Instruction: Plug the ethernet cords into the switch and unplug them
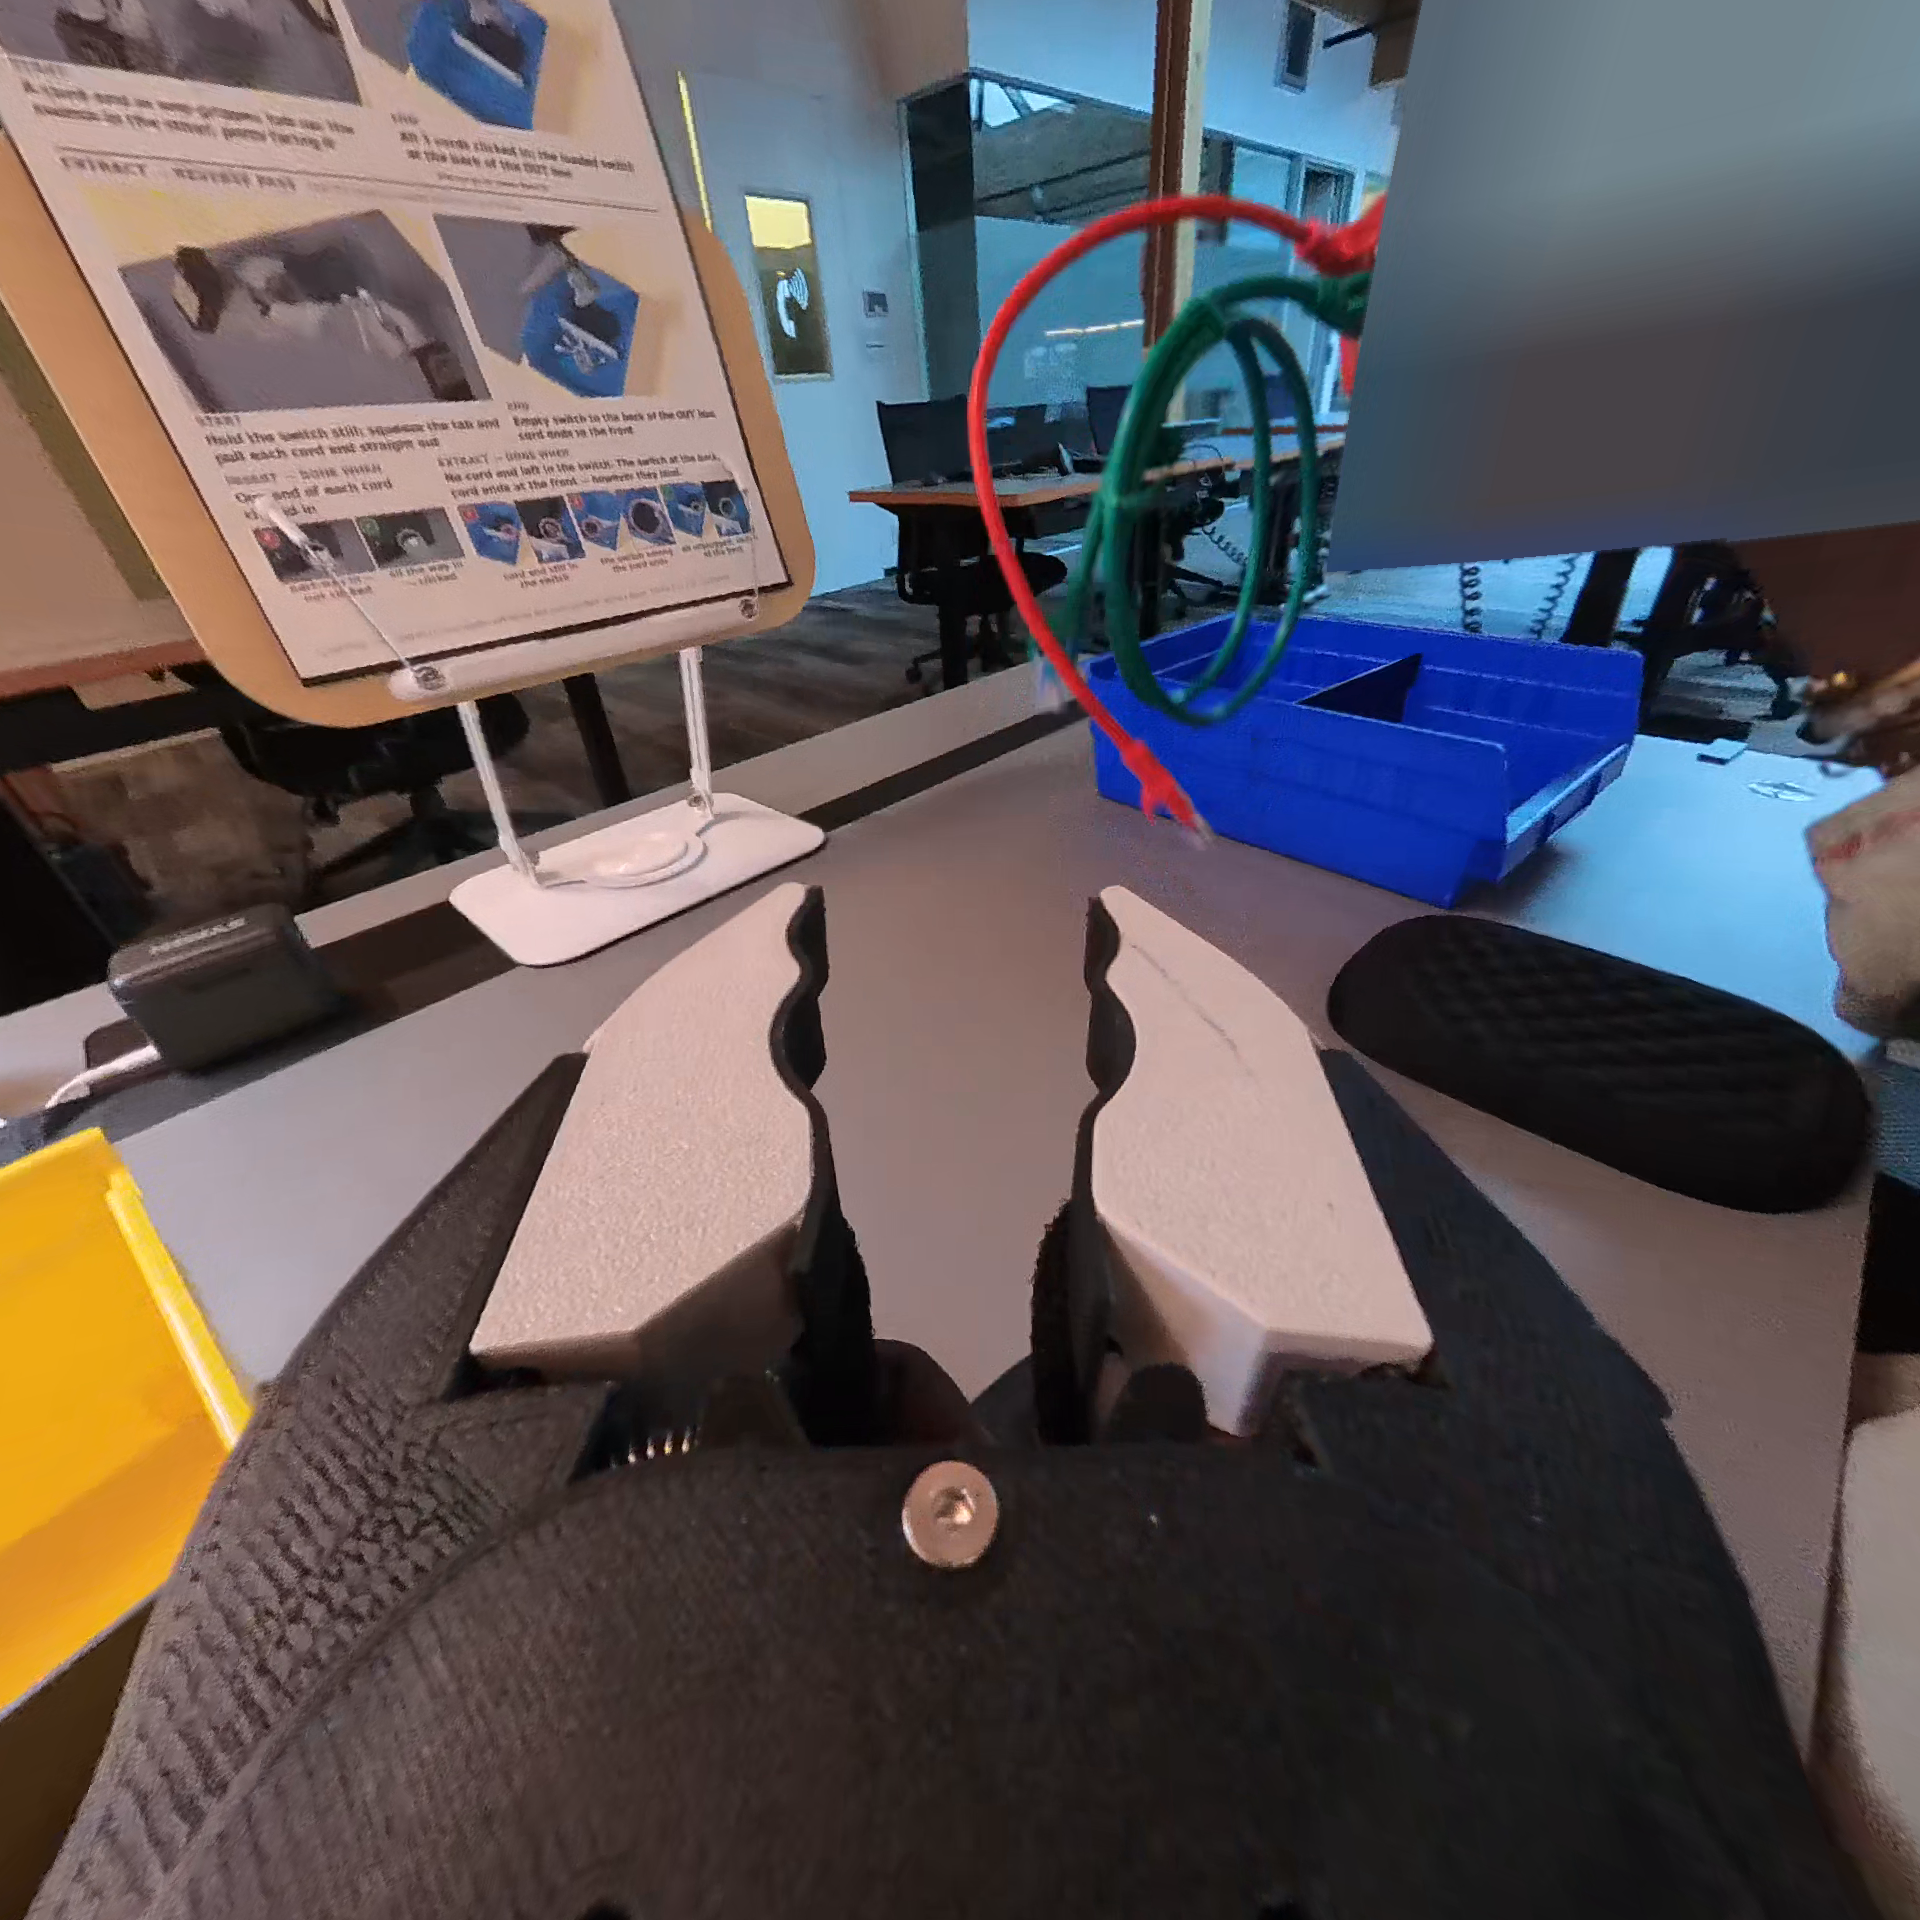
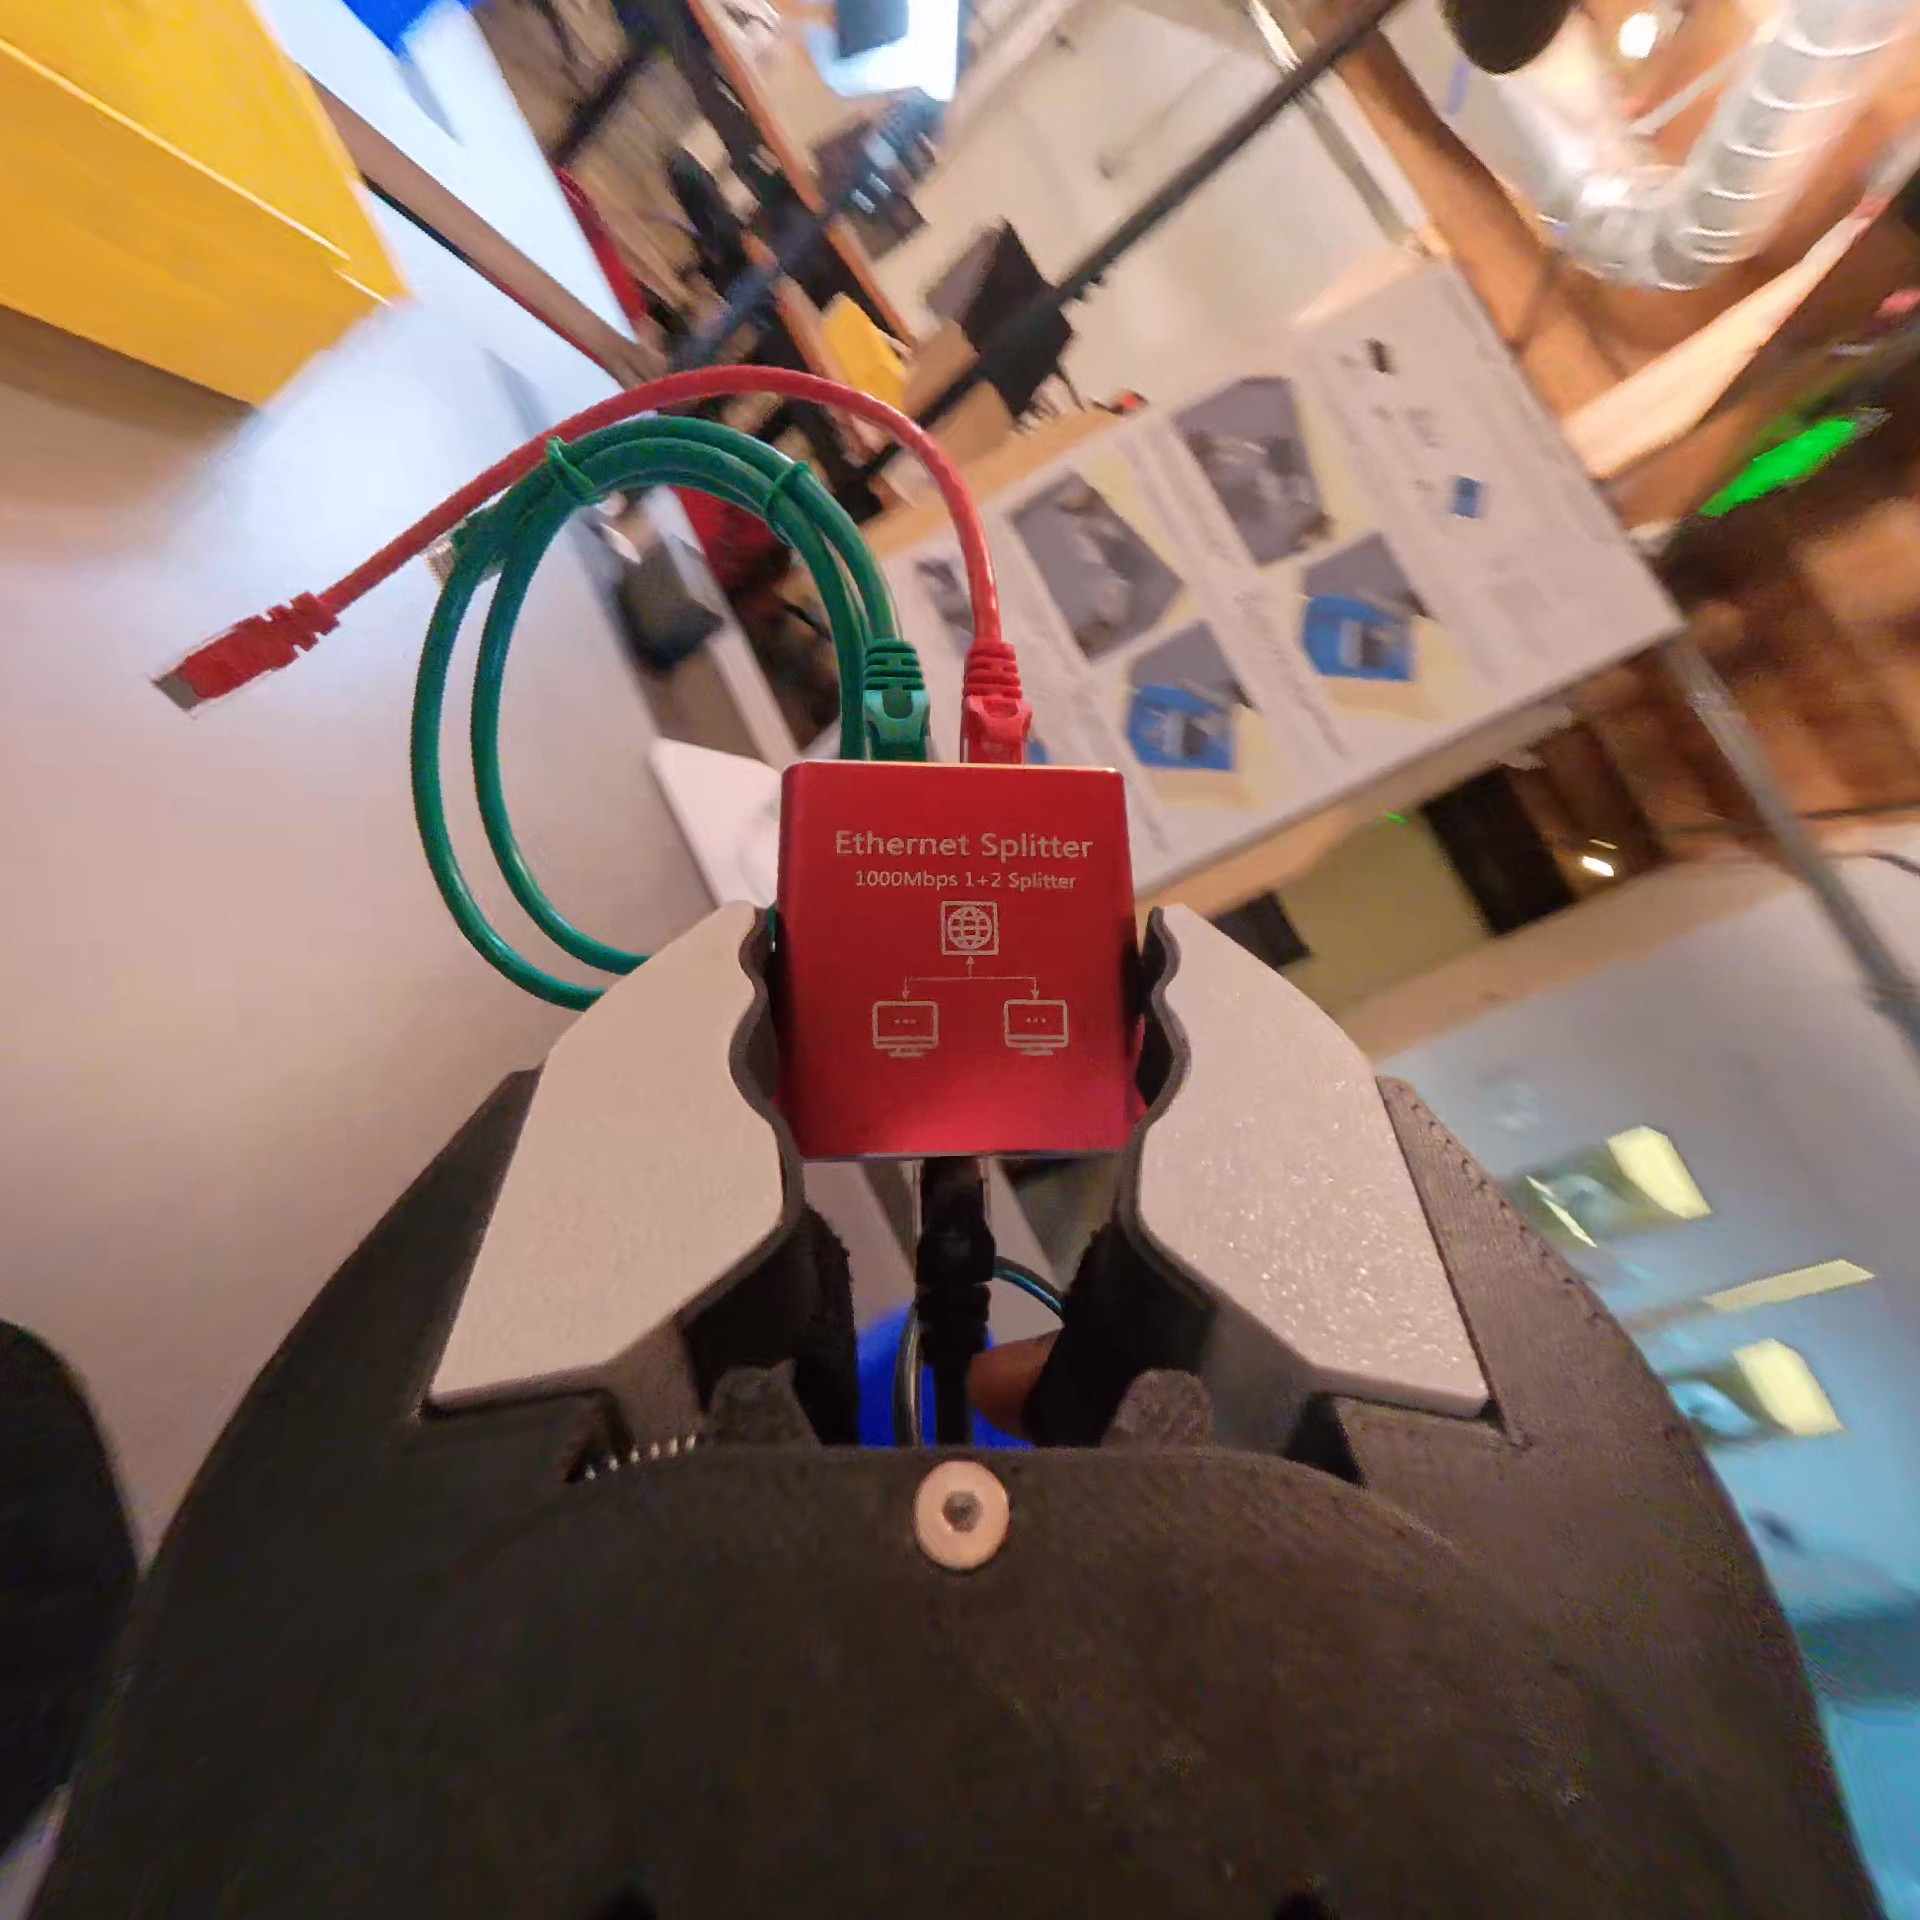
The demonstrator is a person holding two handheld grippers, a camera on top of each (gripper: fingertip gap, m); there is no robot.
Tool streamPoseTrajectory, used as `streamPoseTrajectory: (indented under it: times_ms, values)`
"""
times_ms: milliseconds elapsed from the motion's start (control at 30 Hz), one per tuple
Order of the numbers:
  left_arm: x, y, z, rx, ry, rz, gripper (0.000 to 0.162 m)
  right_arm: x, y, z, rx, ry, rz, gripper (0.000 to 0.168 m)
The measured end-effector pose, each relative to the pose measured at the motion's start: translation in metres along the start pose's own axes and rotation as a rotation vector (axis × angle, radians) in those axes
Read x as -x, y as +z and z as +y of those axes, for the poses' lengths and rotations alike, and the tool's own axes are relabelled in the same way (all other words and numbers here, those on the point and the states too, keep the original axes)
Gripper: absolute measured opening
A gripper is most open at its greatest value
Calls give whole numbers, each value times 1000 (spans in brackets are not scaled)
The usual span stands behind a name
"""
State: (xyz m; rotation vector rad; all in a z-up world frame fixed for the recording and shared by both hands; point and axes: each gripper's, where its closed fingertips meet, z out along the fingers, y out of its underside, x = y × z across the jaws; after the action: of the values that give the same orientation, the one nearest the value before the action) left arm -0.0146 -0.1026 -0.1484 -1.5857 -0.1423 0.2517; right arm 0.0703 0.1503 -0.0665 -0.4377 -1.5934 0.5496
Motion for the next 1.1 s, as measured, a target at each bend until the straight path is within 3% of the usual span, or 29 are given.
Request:
streamPoseTrajectory:
  times_ms: [167,433,600,767,867,1100]
  values:
    - [-13,-3,-13,-33,27,25,48,-65,-39,35,151,-147,203,68]
    - [-12,-3,-15,-48,36,5,47,-128,-82,97,469,-515,277,69]
    - [-15,1,-11,-20,74,3,46,-142,-81,139,638,-748,142,69]
    - [-16,1,-12,-18,86,0,46,-124,-59,174,710,-929,-68,69]
    - [-17,0,-15,-23,74,3,45,-107,-43,190,669,-905,-135,69]
    - [-19,-1,-17,-20,108,-2,44,-72,-23,236,590,-615,-185,68]
